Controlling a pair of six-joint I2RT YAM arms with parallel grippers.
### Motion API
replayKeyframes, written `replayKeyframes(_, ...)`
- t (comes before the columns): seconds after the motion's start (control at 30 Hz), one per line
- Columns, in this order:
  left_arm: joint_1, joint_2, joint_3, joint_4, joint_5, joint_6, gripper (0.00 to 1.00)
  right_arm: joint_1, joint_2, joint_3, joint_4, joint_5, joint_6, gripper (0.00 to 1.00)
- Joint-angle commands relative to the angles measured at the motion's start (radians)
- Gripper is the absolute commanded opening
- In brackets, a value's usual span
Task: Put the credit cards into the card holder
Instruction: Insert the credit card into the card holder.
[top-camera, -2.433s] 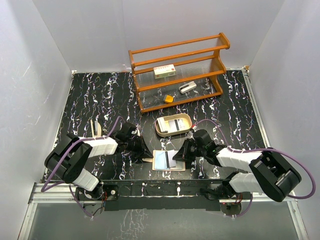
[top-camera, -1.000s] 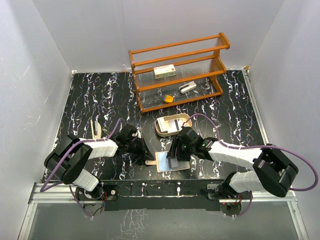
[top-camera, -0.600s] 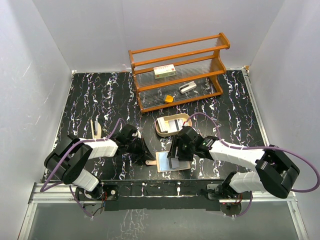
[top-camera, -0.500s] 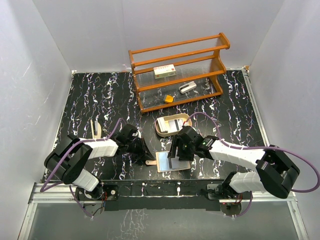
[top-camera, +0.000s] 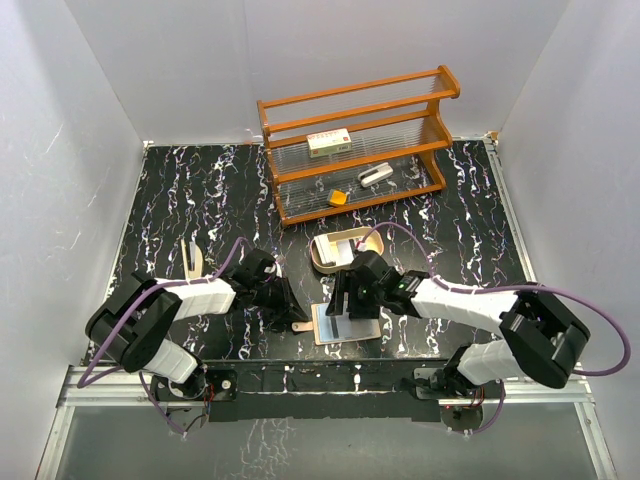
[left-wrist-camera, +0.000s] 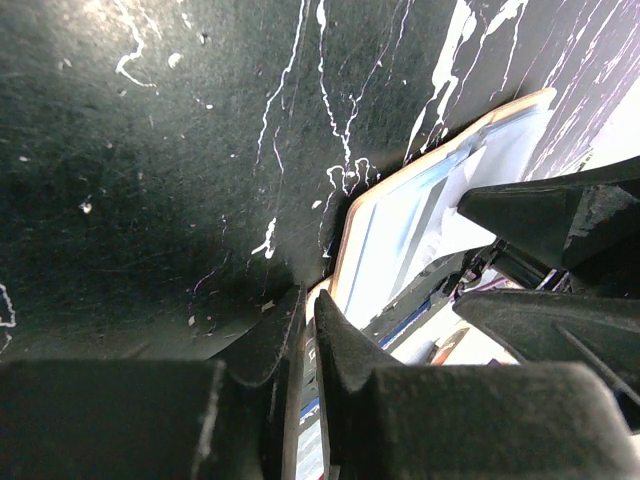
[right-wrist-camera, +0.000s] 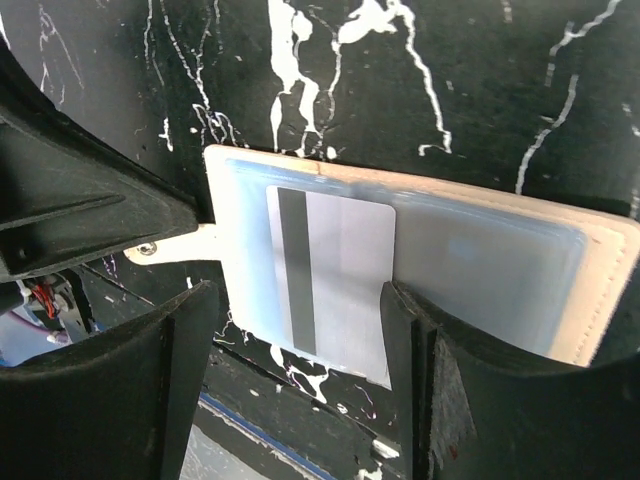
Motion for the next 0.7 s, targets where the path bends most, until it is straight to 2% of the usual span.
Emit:
replayKeyframes(0.0, -0.007, -0.004, -0.025, -0.044, -0.011, 0.017, 0.08, 0.029, 0.038, -0.002, 0.054, 0.001, -0.041, 0.65)
replayKeyframes(0.27, -0.006, 0.028, -0.033, 0.000, 0.009, 0.008, 0.07, 0.068, 0.072, 0.017, 0.136, -0.038, -0.034, 0.65)
replayKeyframes(0.47, -0.006, 0.012, -0.020, -0.024, -0.002, 0.012, 0.06, 0.073, 0.053, 0.017, 0.174, -0.071, -0.004, 0.64)
replayKeyframes(0.67, -0.007, -0.027, 0.035, -0.118, -0.043, 0.051, 0.09, 0.073, 0.002, 0.057, 0.080, -0.025, -0.019, 0.64)
